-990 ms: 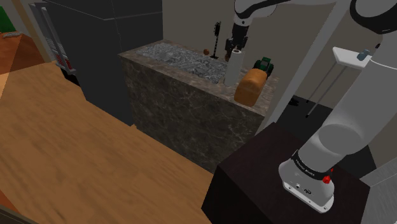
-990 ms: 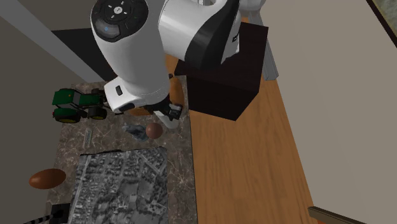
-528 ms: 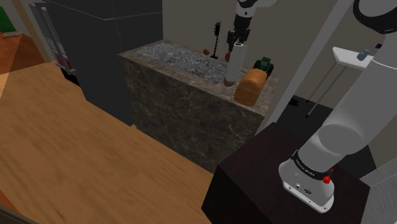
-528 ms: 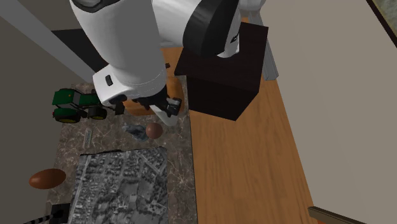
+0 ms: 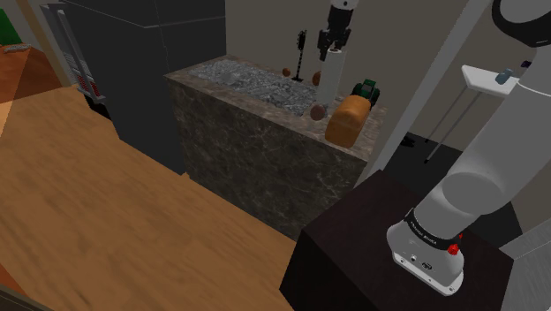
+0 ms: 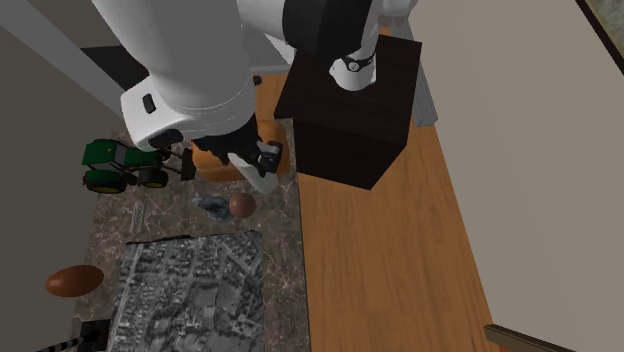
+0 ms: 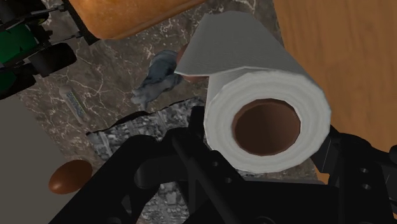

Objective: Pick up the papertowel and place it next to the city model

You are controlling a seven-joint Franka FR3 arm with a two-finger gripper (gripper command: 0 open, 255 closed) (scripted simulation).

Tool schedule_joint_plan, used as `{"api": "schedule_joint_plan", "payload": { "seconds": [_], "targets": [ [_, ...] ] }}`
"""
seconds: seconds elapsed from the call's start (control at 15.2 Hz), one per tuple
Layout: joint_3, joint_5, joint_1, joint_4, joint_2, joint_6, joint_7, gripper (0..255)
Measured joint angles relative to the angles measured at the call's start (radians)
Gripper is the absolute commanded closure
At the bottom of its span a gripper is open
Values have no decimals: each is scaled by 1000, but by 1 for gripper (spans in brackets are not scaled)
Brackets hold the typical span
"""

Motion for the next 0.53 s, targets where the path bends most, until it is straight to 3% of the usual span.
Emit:
{"api": "schedule_joint_plan", "payload": {
  "seconds": [0.53],
  "targets": [
    [-1, 4, -2, 135, 17, -118, -7, 255]
  ]
}}
